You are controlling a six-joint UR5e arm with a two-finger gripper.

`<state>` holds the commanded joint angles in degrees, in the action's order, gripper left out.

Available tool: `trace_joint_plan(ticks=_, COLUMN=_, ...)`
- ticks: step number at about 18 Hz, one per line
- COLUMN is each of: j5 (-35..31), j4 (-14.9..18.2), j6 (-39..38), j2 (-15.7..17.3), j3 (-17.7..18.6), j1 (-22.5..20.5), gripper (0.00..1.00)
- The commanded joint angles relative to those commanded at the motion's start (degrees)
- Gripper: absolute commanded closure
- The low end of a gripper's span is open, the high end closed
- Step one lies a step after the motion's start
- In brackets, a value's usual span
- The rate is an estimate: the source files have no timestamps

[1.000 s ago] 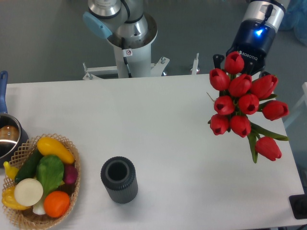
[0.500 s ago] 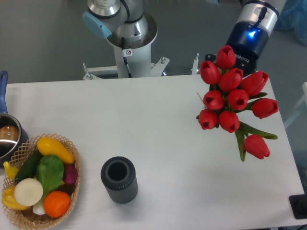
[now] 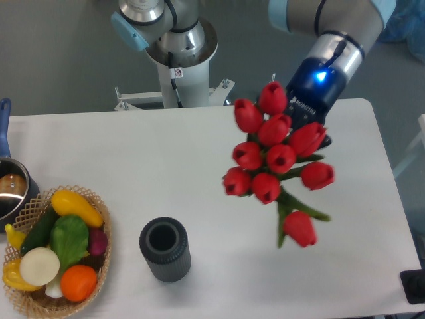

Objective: Insert the flowers into the vase
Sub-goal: 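Carry the red tulip bunch in the gripper toward the black vase, then lower the tulip stems into the black vase opening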

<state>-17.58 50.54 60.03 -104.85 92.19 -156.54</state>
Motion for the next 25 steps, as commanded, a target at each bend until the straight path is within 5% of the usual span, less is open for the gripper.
trace_joint_plan(ticks=6, j5=4.04, j4=-0.44, j6=4.04, j2=-1.93, j3=0.09, j1=3.17, gripper=0.90)
trace_joint_plan(ticks=11, j5=11.49, j4=-0.44, j6=14.66, j2=-4.39, j3=5.18, j1=3.96, gripper=0.90)
trace_joint_plan(ticks=15, j5=15.38, j4=-0.44, j6=15.38, j2=-4.04, j3=7.21, j1=3.26, gripper=0.90)
trace_joint_plan(ticks=25, j5=22.41, j4=-0.44, j6=18.89, j2=-6.06, j3=6.42, j1=4.75, gripper=0.92)
